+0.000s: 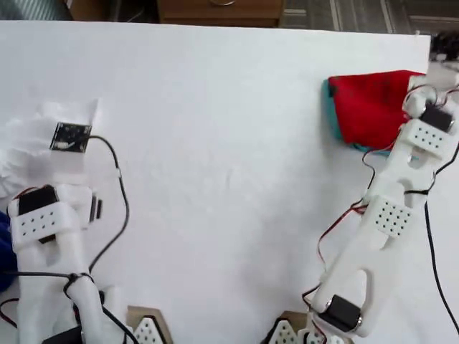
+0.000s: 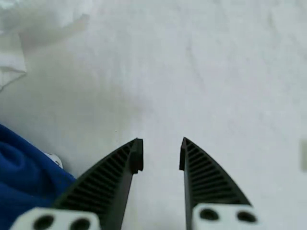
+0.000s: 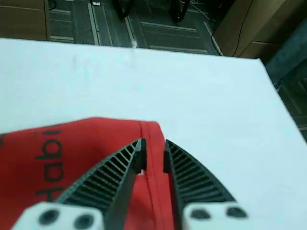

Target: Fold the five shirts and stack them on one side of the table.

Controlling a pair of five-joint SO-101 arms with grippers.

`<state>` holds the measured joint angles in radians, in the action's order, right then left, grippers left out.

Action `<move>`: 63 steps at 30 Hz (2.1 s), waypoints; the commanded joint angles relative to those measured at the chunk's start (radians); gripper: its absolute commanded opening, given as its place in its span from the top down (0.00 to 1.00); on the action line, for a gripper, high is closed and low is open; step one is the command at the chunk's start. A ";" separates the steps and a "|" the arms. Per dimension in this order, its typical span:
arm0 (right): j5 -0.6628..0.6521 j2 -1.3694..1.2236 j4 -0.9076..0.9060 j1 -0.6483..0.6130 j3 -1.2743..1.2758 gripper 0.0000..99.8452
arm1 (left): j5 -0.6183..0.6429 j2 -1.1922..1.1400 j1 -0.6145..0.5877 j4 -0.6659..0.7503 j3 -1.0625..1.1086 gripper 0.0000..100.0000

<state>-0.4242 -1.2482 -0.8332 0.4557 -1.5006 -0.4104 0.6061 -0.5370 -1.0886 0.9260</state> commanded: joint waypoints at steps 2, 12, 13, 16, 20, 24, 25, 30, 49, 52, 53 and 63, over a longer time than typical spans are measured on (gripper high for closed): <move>0.006 0.173 -0.200 -0.031 -0.123 0.86 | -0.009 0.038 -0.058 -0.058 -0.033 0.85; 0.000 0.395 -0.699 -0.125 -0.164 0.83 | -0.195 0.023 -0.356 -0.074 -0.340 0.75; 0.000 0.412 -0.731 -0.134 -0.164 0.83 | -0.198 0.009 -0.362 -0.057 -0.358 0.75; -0.002 0.464 -0.828 -0.159 -0.166 0.83 | -0.184 -0.106 -0.345 -0.037 -0.435 0.75; -0.002 0.521 -0.938 -0.170 -0.161 0.83 | -0.041 -0.394 -0.316 -0.086 -0.670 0.75; -0.002 0.570 -0.937 -0.127 -0.161 0.83 | 0.057 -0.700 -0.296 -0.258 -1.003 0.75; -0.002 0.585 -0.937 -0.120 -0.161 0.83 | 0.069 -0.770 -0.292 -0.304 -1.087 0.75; -0.002 0.720 -0.940 -0.053 -0.133 0.83 | 0.110 -1.071 -0.245 -0.508 -1.511 0.75; -0.002 1.975 -0.935 -0.090 1.327 0.83 | 0.023 -1.723 -0.160 -0.686 -2.253 0.75; -0.002 2.066 -0.935 -0.111 1.465 0.83 | -0.006 -1.746 -0.160 -0.692 -2.252 0.76; -0.002 2.086 -0.934 -0.116 1.508 0.83 | -0.011 -1.745 -0.158 -0.694 -2.252 0.79; 0.003 2.153 -0.757 -0.131 1.886 0.83 | 0.035 -1.467 -0.052 -0.701 -2.193 0.97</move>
<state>-0.4242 0.8846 -1.6694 0.3330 0.3130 -0.3859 -1.0495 -0.6598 -1.7699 -1.2804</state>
